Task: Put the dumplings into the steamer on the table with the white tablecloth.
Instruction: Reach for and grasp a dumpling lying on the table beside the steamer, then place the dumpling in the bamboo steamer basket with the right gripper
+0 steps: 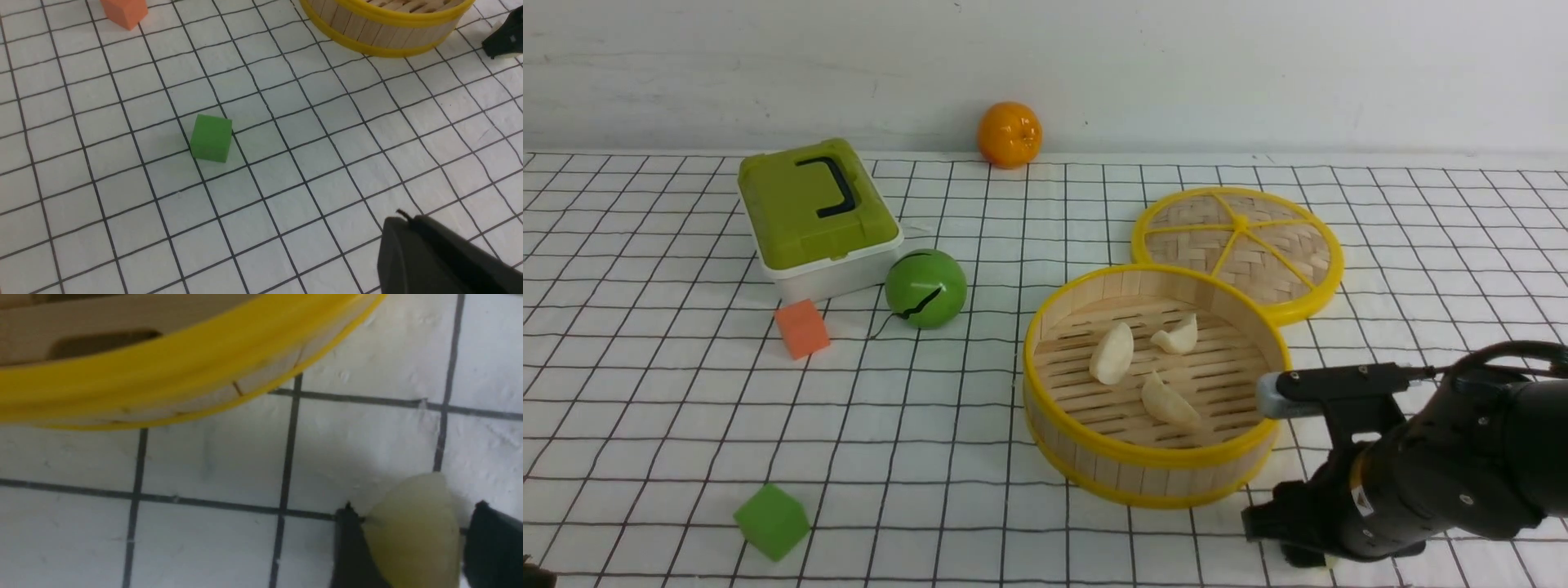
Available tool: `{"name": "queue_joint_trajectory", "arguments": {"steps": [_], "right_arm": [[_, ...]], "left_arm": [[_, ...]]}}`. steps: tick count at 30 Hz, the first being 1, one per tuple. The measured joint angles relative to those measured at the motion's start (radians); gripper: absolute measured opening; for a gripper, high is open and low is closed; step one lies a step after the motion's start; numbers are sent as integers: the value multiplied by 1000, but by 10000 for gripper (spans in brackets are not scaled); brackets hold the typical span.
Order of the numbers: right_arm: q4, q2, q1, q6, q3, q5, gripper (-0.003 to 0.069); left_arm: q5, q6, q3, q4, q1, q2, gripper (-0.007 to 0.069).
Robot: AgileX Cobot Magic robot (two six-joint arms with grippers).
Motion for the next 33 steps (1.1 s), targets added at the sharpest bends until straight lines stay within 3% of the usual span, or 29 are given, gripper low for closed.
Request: {"name": "queue_joint_trajectory", "arguments": {"steps": [4, 9, 14, 24, 30, 33], "right_arm": [[2, -40, 0, -44, -17, 66, 229], [42, -139, 0, -213, -269, 225, 242], [58, -42, 0, -291, -464, 225, 242], [4, 207, 0, -293, -563, 176, 242], [-57, 286, 0, -226, -571, 175, 242], [-80, 286, 0, -183, -573, 184, 322]], "left_arm": [[3, 0, 0, 8, 0, 0, -5], [5, 0, 0, 26, 0, 0, -3], [6, 0, 0, 44, 0, 0, 0], [11, 0, 0, 49, 0, 0, 5], [40, 0, 0, 51, 0, 0, 11], [41, 0, 0, 51, 0, 0, 15]]}}
